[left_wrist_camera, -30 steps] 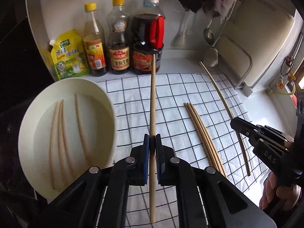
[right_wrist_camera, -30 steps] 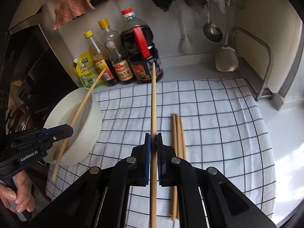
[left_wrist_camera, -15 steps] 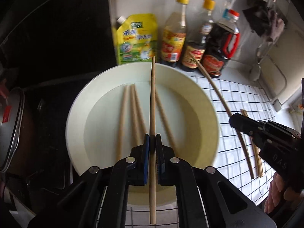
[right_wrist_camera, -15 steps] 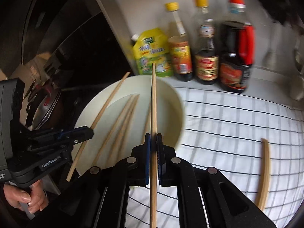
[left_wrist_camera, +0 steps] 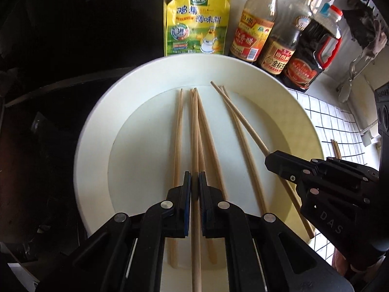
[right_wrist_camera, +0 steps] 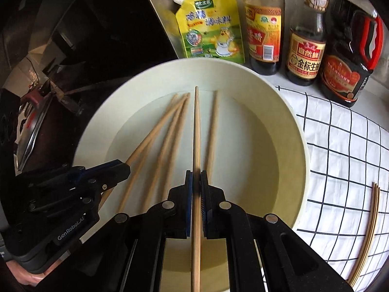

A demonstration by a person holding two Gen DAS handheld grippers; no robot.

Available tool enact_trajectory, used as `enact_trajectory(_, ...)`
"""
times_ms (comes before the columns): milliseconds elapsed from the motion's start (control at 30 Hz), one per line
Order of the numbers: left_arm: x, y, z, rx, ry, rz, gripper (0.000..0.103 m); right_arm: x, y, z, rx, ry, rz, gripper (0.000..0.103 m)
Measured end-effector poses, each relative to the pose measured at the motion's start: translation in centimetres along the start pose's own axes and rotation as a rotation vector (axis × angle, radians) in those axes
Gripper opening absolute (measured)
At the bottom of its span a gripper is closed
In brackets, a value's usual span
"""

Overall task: Organize utensils
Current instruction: 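Carry the held chopstick into the white bowl with the left tool while the right tool carries its own, then open the left tool to drop its chopstick in the bowl while the right tool releases its own, then move both open tools back over the remaining chopstick bundle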

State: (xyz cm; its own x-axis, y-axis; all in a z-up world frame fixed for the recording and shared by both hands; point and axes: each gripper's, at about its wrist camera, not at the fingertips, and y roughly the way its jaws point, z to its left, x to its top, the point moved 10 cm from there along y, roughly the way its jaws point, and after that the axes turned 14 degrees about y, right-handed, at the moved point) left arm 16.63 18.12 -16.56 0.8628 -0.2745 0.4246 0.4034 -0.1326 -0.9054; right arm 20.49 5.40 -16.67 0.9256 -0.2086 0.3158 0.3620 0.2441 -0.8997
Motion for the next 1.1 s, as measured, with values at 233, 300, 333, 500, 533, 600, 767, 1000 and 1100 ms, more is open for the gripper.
enact_trajectory(233,0.2,1.5,0.4,0.0,-0.001,0.048,0.009,0.1,0.6,-0.9,-0.025,0.023,0.01,0.009)
enact_trajectory(300,0.3,1.1,0.7,0.016,-0.001,0.041,0.025,0.3,0.3,-1.2,-0.021,0.028,-0.012,0.017)
enact_trajectory(333,0.4,0.8,0.9,0.023,-0.003,0.033,0.044,0.4,-0.1,-1.3,-0.027,0.026,-0.03,0.018)
enact_trajectory(500,0.7,-0.9,2.0,0.043,-0.03,-0.015,0.06,0.3,-1.3,-1.9,-0.026,0.033,-0.064,0.019)
enact_trajectory(533,0.8,-1.1,2.2,0.047,-0.034,-0.019,0.06,0.2,-1.4,-1.9,-0.024,0.035,-0.065,0.021)
enact_trajectory(600,0.8,-1.6,2.5,0.055,-0.044,-0.027,0.062,0.0,-1.5,-2.0,-0.023,0.041,-0.063,0.025)
enact_trajectory(767,0.3,-2.0,2.9,0.058,-0.058,-0.028,0.065,-0.7,-1.9,-2.2,-0.02,0.041,-0.059,0.026)
enact_trajectory(1000,0.1,-3.0,2.4,0.065,-0.042,-0.038,0.065,-1.7,-3.2,-1.8,-0.007,0.033,-0.075,0.03)
enact_trajectory(1100,0.0,-3.6,1.9,0.069,-0.039,-0.052,0.065,-2.0,-3.9,-1.9,-0.003,0.033,-0.085,0.03)
